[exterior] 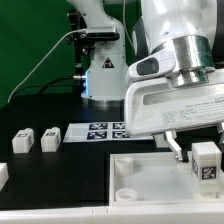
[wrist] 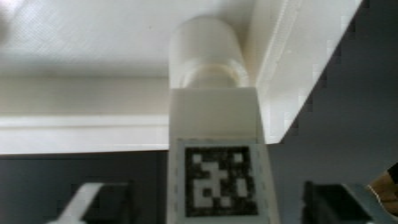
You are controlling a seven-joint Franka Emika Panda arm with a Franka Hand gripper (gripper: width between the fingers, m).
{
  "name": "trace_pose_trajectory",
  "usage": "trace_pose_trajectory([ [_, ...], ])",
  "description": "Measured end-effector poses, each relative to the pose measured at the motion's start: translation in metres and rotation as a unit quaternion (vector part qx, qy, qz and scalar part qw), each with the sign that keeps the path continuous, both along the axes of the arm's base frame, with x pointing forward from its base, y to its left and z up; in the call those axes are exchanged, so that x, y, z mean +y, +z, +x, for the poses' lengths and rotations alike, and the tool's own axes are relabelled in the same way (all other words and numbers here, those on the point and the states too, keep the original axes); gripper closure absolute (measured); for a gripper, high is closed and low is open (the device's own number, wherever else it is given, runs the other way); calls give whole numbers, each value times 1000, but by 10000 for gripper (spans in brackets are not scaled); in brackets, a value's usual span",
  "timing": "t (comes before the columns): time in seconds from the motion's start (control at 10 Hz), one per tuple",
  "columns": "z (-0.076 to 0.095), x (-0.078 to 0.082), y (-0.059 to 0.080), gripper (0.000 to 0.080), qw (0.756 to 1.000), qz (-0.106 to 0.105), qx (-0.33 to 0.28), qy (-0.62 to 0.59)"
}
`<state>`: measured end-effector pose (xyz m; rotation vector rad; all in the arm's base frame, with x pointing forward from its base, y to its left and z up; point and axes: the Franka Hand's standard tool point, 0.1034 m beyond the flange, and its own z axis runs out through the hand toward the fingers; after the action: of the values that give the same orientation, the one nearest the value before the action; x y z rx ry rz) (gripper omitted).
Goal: Assemble one leg
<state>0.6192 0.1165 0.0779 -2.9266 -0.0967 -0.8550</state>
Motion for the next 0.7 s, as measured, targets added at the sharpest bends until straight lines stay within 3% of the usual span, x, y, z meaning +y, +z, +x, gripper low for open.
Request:
trace_pose_trajectory([
  [0.1,0,0,0,218,1000,0,0,0],
  [0.2,0,0,0,218,1000,0,0,0],
  [0.3,0,0,0,163,1000,0,0,0],
  [0.7,0,0,0,151,1000,0,0,0],
])
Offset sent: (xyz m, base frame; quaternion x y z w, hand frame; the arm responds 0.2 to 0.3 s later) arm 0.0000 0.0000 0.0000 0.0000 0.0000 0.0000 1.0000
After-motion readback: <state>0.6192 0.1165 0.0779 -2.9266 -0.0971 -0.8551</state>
